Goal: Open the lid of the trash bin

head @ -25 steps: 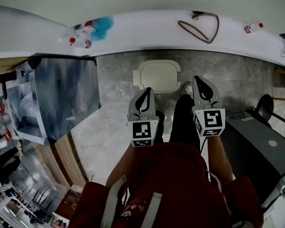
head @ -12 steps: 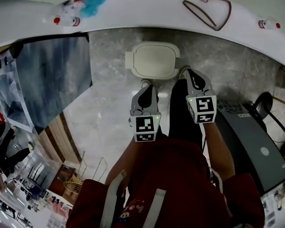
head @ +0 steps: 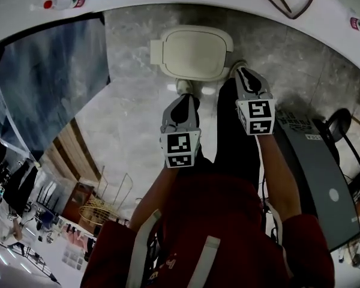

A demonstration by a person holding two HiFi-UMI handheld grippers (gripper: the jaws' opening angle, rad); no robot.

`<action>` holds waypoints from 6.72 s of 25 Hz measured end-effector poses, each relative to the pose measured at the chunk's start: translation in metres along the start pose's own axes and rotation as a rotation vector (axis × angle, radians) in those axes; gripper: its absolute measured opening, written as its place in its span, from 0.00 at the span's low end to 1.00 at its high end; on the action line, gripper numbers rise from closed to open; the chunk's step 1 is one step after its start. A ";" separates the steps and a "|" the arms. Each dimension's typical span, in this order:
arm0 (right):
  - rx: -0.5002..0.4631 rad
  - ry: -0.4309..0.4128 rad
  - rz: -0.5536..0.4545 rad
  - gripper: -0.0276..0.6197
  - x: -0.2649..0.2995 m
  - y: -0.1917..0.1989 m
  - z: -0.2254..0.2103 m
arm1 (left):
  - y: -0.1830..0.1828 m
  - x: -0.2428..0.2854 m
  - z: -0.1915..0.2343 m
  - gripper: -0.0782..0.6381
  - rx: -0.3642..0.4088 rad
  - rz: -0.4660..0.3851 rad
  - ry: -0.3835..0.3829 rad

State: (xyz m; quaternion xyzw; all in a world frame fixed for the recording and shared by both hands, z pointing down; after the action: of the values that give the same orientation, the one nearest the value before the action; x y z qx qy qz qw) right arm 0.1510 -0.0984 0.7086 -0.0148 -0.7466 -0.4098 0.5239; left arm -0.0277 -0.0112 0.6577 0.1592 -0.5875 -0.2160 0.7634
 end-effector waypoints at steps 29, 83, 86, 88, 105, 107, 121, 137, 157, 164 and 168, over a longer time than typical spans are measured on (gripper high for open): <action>0.082 -0.053 0.269 0.21 0.117 0.080 -0.021 | 0.072 0.059 0.016 0.12 -0.166 0.218 -0.017; 0.118 -0.037 0.381 0.27 0.028 0.050 0.030 | -0.007 -0.025 0.017 0.12 -0.073 0.046 0.028; 0.130 -0.024 0.375 0.27 0.006 0.045 0.042 | -0.019 -0.042 0.019 0.12 -0.061 0.009 0.044; 0.144 -0.009 0.385 0.27 -0.008 0.039 0.049 | -0.026 -0.053 0.020 0.12 -0.051 -0.014 0.056; 0.182 0.104 0.021 0.27 -0.122 -0.075 0.115 | -0.110 -0.149 0.041 0.12 0.033 -0.299 0.158; 0.175 0.143 -0.071 0.27 -0.139 -0.095 0.118 | -0.123 -0.164 0.044 0.12 0.048 -0.354 0.164; 0.016 0.346 -0.599 0.27 -0.271 -0.221 0.127 | -0.212 -0.282 0.042 0.12 0.167 -0.750 0.220; -0.259 0.456 -1.023 0.27 -0.383 -0.291 0.185 | -0.236 -0.405 0.034 0.12 0.409 -1.151 0.084; -0.309 0.438 -0.978 0.05 -0.368 -0.298 0.197 | -0.232 -0.408 0.050 0.12 0.364 -1.139 0.041; -0.309 0.433 -0.976 0.05 -0.368 -0.300 0.199 | -0.228 -0.409 0.053 0.12 0.351 -1.135 0.039; -0.302 0.435 -0.980 0.04 -0.369 -0.300 0.198 | -0.229 -0.410 0.054 0.12 0.349 -1.139 0.041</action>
State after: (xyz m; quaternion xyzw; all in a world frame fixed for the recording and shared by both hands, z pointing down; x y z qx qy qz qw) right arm 0.0295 -0.0231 0.2144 0.3443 -0.4739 -0.7015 0.4060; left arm -0.2015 0.0053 0.2188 0.5766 -0.4217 -0.4884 0.5011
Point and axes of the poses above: the fingertips, and each gripper's own axes: x forward along the fingers, z to its left, y out of its underside, the point moved 5 cm from there along -x, backward along the fingers, and after that the axes turned 7 degrees about -x, right-handed, at the moved point
